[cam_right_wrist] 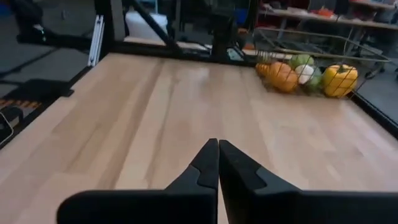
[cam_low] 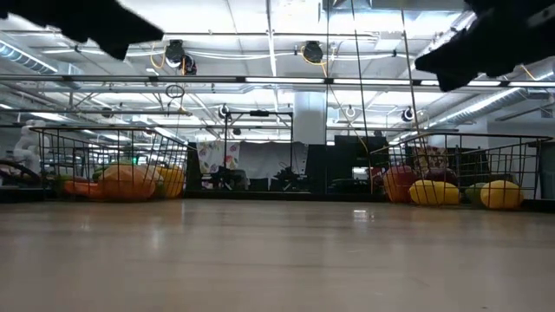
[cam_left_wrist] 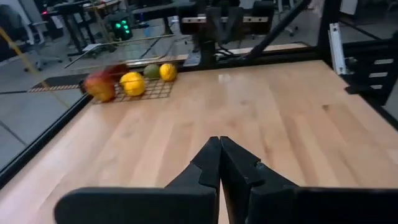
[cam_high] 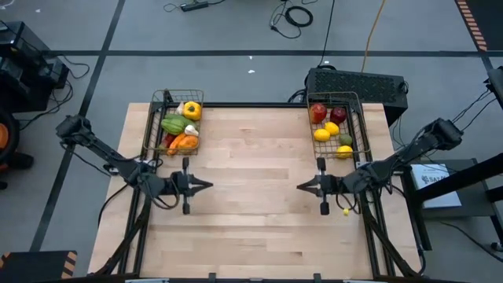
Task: Sort produce into baskets
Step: Return to Home Position
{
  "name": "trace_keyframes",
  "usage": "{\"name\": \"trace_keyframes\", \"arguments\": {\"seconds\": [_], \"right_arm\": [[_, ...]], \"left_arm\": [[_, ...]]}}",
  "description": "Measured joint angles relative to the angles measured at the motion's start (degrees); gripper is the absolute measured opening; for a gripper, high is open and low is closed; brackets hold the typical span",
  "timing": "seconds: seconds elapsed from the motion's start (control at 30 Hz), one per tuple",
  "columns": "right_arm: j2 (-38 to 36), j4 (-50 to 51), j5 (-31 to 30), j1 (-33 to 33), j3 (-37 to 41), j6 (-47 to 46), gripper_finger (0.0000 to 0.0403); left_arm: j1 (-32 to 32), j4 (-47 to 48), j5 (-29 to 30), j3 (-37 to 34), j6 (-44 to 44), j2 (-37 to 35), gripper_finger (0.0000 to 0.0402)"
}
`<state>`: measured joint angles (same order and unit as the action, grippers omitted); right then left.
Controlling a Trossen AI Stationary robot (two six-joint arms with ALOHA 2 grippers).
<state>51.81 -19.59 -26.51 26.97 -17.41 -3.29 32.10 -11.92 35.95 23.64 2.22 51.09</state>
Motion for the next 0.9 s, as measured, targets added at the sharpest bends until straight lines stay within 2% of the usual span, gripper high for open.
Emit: {"name": "trace_keyframes", "arguments": {"seconds": [0.23,0.4,0.63,0.9], "right_arm": [[-9.9,-2.5,8.1,-8.2,6.4,2.3,0.0],[-15.9,-2.3,14.6,-11.8,9.7,2.2,0.0],[-20.2,-2.6,14.9,-13.1,14.0,0.4,0.0],[-23.1,-2.6,14.8,-13.1,16.6,-0.9,0.0]], "left_arm": [[-3.7,1.9,-4.2,-6.4,-1.6,-15.1,0.0004],[-4.0,6.2,-4.7,-8.8,-2.0,-25.4,0.0004],[-4.0,14.5,-4.7,-9.0,-1.3,-36.7,0.0004],[-4.0,21.7,-6.5,-9.0,-1.6,-43.8,0.0004]]}}
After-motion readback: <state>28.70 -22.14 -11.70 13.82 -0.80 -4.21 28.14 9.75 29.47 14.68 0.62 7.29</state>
